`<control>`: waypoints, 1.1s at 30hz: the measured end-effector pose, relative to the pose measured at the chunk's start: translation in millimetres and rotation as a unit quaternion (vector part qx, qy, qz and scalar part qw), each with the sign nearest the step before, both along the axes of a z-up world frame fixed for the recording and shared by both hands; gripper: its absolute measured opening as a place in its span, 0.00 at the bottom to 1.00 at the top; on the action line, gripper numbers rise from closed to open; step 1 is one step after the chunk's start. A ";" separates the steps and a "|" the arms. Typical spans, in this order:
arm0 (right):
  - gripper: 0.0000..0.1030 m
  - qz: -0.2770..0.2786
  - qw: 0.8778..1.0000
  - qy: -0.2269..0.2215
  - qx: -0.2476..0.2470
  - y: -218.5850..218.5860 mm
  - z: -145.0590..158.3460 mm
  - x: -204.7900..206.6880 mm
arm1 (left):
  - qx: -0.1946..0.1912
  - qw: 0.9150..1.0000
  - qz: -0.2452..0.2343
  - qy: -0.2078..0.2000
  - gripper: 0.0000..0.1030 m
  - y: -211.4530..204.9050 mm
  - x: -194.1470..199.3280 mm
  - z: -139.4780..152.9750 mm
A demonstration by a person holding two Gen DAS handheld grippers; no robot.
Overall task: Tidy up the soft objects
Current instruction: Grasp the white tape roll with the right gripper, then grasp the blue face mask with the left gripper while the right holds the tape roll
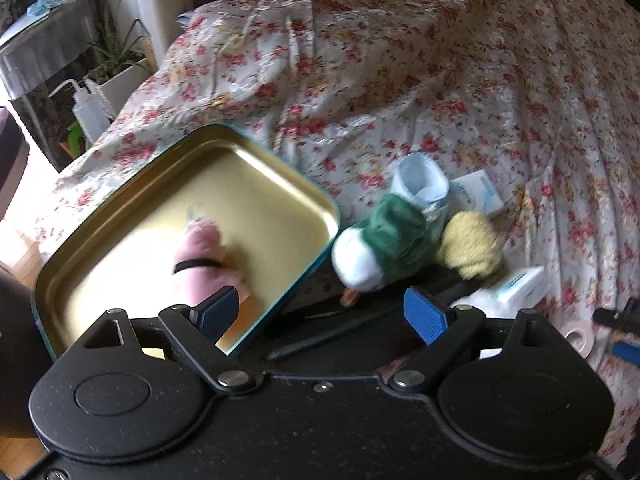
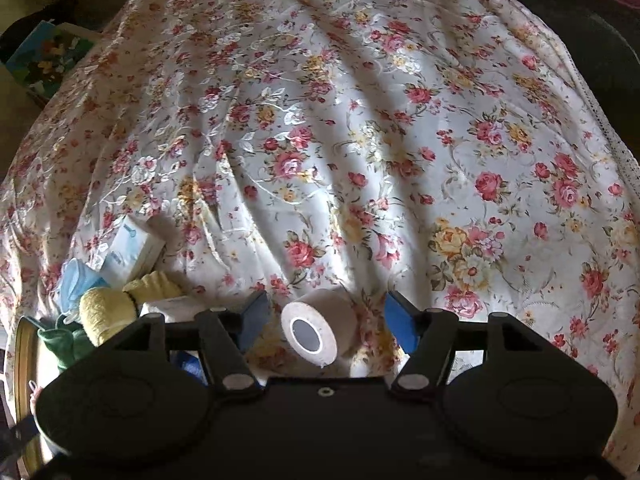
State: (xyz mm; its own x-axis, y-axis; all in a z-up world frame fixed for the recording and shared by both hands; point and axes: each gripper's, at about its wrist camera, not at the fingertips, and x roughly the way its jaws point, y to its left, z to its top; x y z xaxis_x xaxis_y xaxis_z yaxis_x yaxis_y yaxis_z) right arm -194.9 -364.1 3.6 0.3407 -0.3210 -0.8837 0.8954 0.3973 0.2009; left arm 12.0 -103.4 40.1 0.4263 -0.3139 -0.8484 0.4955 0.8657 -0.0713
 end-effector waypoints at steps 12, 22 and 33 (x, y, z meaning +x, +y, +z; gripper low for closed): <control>0.64 0.005 1.000 -0.002 0.003 -3.5 -3.3 -0.8 | -0.019 1.000 -0.001 -0.005 0.85 -40.1 19.0 -4.7; 0.65 0.002 1.000 0.002 0.003 -4.6 -5.6 1.4 | -0.004 1.000 0.000 -0.010 0.85 -63.3 28.5 -17.2; 0.66 0.011 1.000 0.006 0.006 -7.9 -11.5 5.8 | 0.002 0.999 0.022 -0.029 0.85 -93.2 62.9 -11.8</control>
